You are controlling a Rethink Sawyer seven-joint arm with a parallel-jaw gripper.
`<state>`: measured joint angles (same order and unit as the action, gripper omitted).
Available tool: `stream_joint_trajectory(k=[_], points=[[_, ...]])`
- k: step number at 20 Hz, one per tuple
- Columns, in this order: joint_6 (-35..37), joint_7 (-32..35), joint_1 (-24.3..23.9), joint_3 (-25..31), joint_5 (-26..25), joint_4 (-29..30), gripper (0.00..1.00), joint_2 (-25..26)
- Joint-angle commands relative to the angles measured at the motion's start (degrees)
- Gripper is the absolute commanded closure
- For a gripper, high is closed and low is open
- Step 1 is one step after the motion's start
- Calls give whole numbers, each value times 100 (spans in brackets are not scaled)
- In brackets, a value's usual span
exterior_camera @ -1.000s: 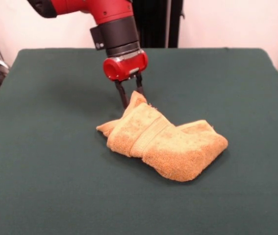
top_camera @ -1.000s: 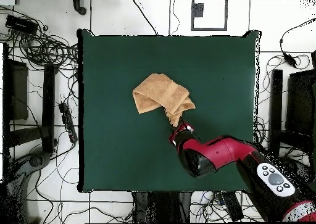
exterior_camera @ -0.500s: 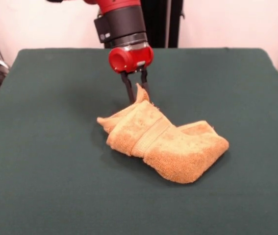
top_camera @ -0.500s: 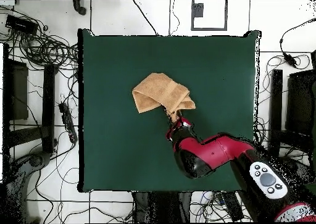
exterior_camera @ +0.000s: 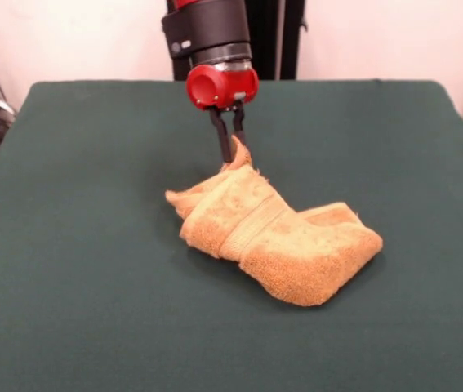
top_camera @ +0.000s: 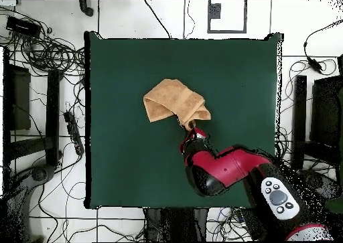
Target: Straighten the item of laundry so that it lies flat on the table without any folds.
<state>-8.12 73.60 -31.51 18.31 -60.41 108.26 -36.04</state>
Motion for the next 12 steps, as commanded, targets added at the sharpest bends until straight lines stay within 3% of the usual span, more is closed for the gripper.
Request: stream_joint_trajectory(k=[1,12], points=[[181,541,376,-232,-128,-457,100,148],[-97,604,479,-377,-103,-506,100,224]])
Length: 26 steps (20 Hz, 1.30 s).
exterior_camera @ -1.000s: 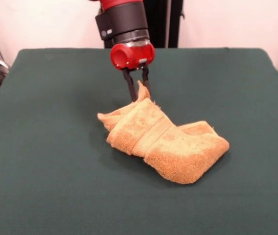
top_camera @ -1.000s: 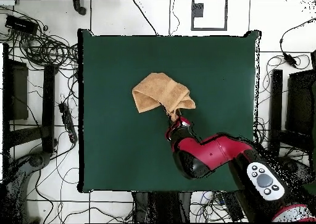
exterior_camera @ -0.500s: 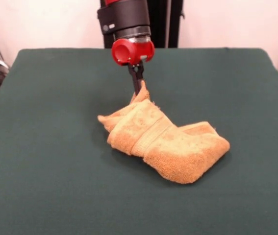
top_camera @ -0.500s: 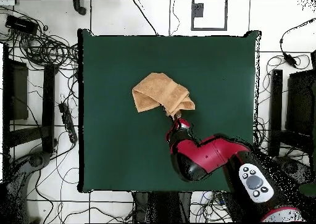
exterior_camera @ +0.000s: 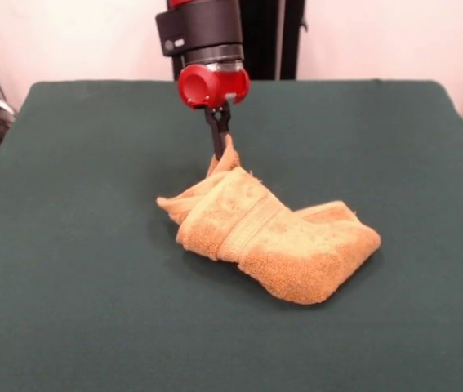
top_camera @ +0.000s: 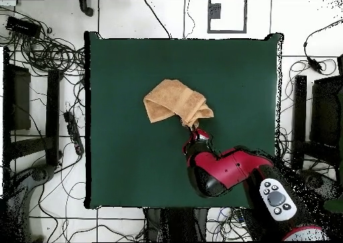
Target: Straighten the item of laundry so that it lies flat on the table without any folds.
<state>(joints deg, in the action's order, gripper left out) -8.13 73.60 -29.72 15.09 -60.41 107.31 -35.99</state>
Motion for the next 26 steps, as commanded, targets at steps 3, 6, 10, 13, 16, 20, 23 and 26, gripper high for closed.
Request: stream_joint_trajectory(k=[3,6,10,13,16,20,23,26], points=[[1,679,274,30,-13,-258,100,-11],[917,381,-651,1241,120,481,100,-684],[1972,-509,-1873,2775,1064,1338,100,-1423],[2175,-716,-2132,3123,1345,1585,100,-1634],[2324,-706,-2236,3365,1563,1736,100,-1840],[2312,-562,-2239,3432,1510,1844,100,-2009],[2162,-340,-2138,3290,1246,1820,100,-1941],[2053,-151,-1995,3118,1072,1776,100,-1891]])
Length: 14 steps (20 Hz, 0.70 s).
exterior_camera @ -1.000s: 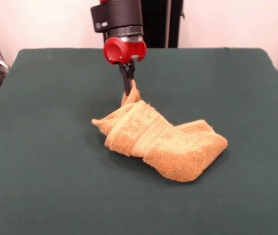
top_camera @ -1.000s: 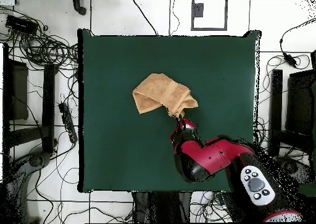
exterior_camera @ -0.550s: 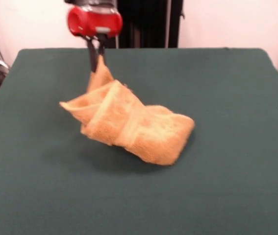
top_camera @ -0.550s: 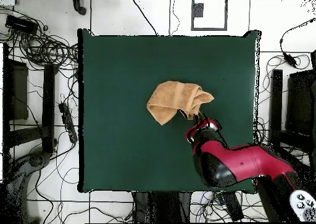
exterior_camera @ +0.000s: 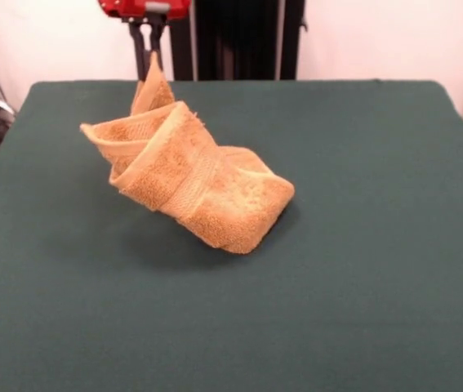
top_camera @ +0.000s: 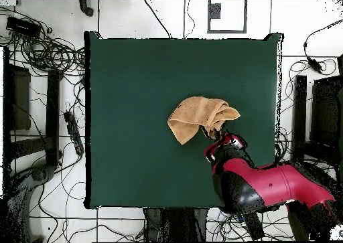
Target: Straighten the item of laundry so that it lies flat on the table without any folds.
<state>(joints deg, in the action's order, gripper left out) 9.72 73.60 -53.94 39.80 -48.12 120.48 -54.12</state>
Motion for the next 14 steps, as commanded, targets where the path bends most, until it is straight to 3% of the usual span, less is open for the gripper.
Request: stream_joint_trajectory(k=[1,10,14], points=[[242,-104,469,599,-190,446,100,-68],[459,-143,347,871,161,569,100,-216],[778,-424,5,1500,671,704,100,-322]])
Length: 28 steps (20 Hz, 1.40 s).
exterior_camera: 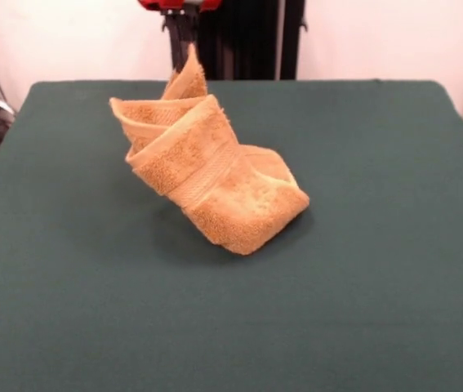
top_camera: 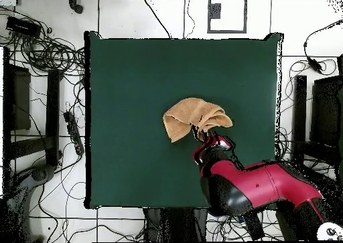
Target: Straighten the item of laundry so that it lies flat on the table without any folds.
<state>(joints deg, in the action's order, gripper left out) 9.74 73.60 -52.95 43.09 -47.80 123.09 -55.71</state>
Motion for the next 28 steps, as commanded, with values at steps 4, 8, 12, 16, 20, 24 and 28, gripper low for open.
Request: stream_joint_trajectory(k=[4,8,12,16,20,24,28], points=[[1001,-616,-404,1706,1110,584,100,-420],[1181,-705,-695,2190,1533,699,100,-723],[1104,-499,-683,2266,1508,668,100,-743],[843,-126,-401,1906,1115,571,100,-646],[692,88,-165,1598,851,525,100,-577],[602,242,17,1346,615,485,100,-537],[531,360,157,1090,413,401,100,-468]])
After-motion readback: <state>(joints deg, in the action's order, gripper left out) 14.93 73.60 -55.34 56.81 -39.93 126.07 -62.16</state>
